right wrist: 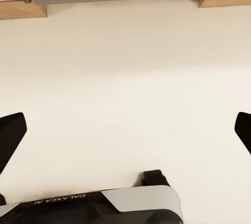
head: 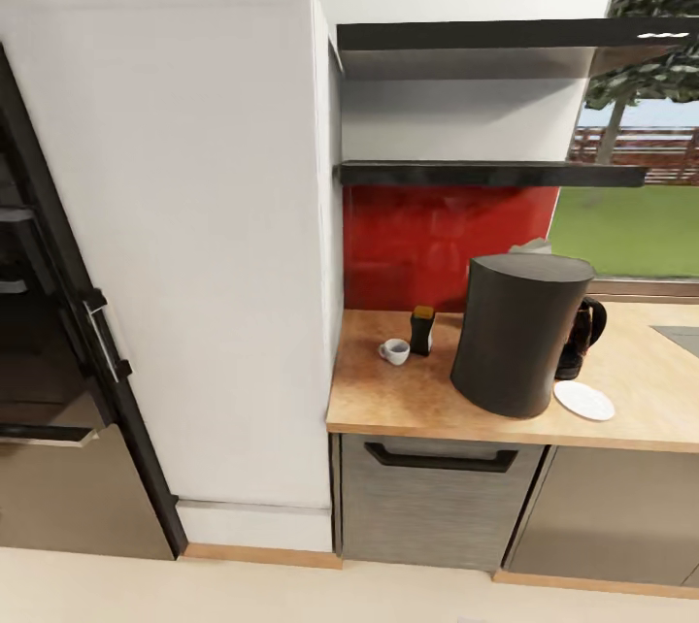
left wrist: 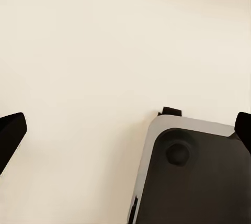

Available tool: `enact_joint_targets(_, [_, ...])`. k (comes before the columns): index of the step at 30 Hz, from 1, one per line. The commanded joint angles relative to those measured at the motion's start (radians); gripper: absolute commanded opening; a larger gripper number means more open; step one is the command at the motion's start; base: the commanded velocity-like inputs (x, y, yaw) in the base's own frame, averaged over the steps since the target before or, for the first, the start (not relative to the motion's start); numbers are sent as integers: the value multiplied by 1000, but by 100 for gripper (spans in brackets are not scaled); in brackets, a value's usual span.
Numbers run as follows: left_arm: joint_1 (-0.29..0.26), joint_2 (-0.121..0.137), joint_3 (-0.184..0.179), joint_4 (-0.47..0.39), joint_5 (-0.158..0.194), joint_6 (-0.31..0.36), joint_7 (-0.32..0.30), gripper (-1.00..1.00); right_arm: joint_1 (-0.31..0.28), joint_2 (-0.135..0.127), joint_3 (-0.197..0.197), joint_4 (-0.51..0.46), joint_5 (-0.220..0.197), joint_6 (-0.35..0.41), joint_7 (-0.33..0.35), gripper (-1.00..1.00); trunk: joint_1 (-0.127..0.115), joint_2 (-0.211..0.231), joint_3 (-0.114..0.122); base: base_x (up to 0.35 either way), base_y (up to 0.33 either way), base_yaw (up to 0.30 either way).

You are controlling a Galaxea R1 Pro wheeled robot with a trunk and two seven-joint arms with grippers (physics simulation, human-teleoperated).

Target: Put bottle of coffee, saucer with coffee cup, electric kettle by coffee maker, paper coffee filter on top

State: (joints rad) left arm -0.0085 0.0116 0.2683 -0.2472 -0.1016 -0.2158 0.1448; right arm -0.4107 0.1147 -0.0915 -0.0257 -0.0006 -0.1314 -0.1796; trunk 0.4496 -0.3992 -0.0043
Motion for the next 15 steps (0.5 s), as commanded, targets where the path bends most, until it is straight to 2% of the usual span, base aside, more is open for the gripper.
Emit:
enact_joint_targets(1, [-1,0,6,2,-10,-4,2,100,0,0,-8,1,-1,-5,-2,100,0,-1,0,0,176,-14])
enact_joint_targets(5, [-1,0,6,2,-10,-4,2,100,0,0,-8,1,-1,-5,-3,100,0,-1,2,0,68,-128])
enact_joint_targets(15, [-1,-1,6,2,-10,-4,2,100,0,0,-8,1,-1,-5,-3,100,0,-1,10,0,5,-211])
